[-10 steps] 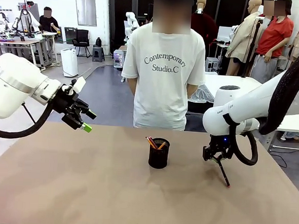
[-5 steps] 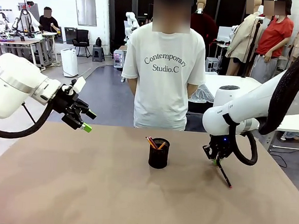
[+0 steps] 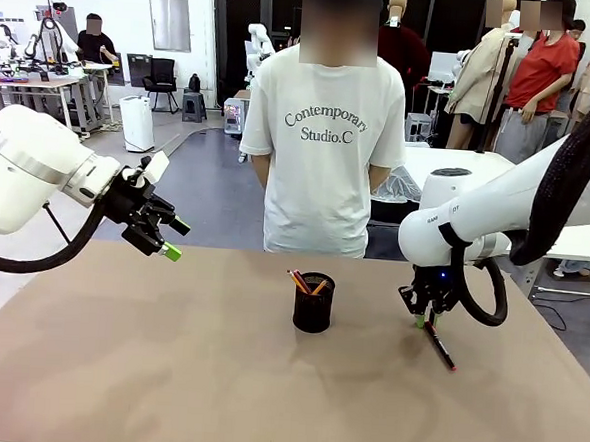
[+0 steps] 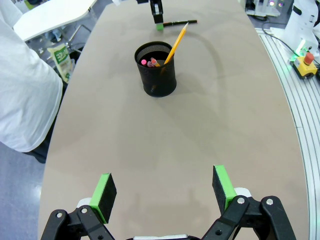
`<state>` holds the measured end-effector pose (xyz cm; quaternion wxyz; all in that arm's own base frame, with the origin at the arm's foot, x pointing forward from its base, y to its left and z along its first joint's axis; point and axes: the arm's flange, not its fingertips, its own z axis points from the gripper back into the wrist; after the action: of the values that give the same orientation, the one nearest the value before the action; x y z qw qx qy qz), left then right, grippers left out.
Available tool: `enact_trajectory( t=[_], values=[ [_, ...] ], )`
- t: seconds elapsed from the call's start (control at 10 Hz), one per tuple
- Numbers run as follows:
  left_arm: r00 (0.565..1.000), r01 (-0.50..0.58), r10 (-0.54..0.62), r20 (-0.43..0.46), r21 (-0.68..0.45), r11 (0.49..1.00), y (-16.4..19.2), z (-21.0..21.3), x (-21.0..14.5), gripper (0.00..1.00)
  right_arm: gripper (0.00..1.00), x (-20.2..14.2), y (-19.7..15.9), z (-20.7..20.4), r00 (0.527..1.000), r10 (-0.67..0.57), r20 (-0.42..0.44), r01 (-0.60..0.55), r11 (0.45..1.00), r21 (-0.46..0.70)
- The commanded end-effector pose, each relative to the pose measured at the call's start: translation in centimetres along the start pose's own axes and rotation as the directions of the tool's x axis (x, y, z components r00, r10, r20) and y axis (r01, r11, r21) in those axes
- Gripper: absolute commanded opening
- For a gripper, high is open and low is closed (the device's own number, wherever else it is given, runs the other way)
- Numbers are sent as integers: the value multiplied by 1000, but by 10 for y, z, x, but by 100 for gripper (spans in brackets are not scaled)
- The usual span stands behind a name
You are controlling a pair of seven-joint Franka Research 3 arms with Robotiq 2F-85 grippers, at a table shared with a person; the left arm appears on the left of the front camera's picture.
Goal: Place the pens into the pen holder.
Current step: Pick up a writing instrument from the table and place it into the Pen holder.
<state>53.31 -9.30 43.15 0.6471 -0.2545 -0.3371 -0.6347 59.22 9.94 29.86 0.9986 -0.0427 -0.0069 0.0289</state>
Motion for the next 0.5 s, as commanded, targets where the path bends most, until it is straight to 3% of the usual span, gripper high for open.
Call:
enact_trajectory(
  t=[0.0, 0.1, 0.2, 0.4],
  values=[
    [1000, -8, 8, 6, -4, 1000, -1, 3, 1, 100, 29, -8, 3, 0, 1000, 9, -21, -8, 999, 36],
    [1000, -8, 8, 6, -4, 1000, -1, 3, 1, 100, 9, -9, 4, 0, 999, 13, -35, -11, 999, 31],
    [1000, -8, 8, 6, -4, 1000, -1, 3, 1, 100, 0, -11, 6, 1, 999, 8, -37, -8, 1000, 16],
    [1000, -8, 8, 6, -4, 1000, -1, 3, 1, 100, 0, -14, 9, 6, 999, 5, -43, -5, 1000, 1]
  ],
)
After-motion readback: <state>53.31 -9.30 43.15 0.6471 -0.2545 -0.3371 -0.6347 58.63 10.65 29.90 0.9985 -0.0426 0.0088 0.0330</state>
